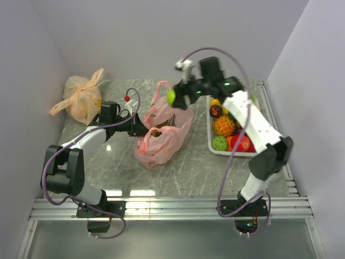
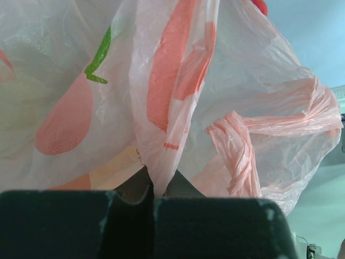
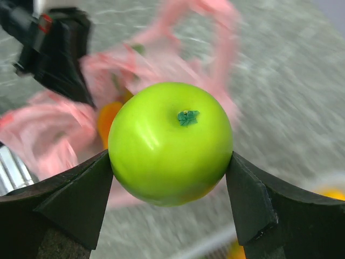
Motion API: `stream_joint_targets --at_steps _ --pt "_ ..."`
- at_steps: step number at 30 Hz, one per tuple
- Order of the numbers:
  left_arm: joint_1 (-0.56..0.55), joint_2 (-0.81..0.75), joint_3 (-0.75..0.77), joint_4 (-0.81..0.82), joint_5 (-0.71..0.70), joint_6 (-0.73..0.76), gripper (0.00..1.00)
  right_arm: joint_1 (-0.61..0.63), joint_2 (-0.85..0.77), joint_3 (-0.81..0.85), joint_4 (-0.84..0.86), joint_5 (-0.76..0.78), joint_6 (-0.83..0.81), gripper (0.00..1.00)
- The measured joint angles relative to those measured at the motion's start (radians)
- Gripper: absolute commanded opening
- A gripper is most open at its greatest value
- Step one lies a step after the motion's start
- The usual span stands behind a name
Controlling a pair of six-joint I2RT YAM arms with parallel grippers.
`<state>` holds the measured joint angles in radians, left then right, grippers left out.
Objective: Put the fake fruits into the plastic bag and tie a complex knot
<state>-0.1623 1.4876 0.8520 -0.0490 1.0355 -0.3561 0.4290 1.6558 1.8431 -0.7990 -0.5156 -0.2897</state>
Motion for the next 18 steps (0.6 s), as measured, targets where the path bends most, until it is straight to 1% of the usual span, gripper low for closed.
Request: stream_joint_targets --at_steps 3,7,8,10,11,12,14,15,18 --pt "0.0 0.0 0.0 -0.01 0.002 0.004 0.0 0.123 0.101 0.012 0.043 0.026 0.024 0.28" --pt "0.013 0.0 0.0 -0.015 0.014 -0.002 0.0 0.23 0.147 -0.077 0.06 0.051 0.028 0.25" --pt "0.02 0.0 0.0 -0.013 0.017 -0.006 0.0 0.246 0.147 -0.114 0.063 0.06 0.027 0.25" --pt "0.035 0.0 0.0 -0.005 0.019 -0.017 0.0 0.27 0.145 -0.194 0.076 0.077 0.026 0.29" --pt "0.04 0.0 0.0 0.001 0.019 -0.027 0.0 0.286 0.145 -0.232 0.079 0.09 0.022 0.35" --pt "0.044 0.0 0.0 0.011 0.02 -0.034 0.0 0.296 0.146 -0.259 0.078 0.103 0.019 0.59" --pt "0.047 0.0 0.0 0.038 0.023 -0.052 0.0 0.319 0.153 -0.299 0.063 0.137 0.011 0.82" --pt "0.047 0.0 0.0 0.045 0.023 -0.056 0.0 0.326 0.157 -0.303 0.054 0.148 0.01 0.95" --pt "0.047 0.0 0.001 0.051 0.024 -0.057 0.0 0.343 0.154 -0.304 0.056 0.167 0.009 0.97"
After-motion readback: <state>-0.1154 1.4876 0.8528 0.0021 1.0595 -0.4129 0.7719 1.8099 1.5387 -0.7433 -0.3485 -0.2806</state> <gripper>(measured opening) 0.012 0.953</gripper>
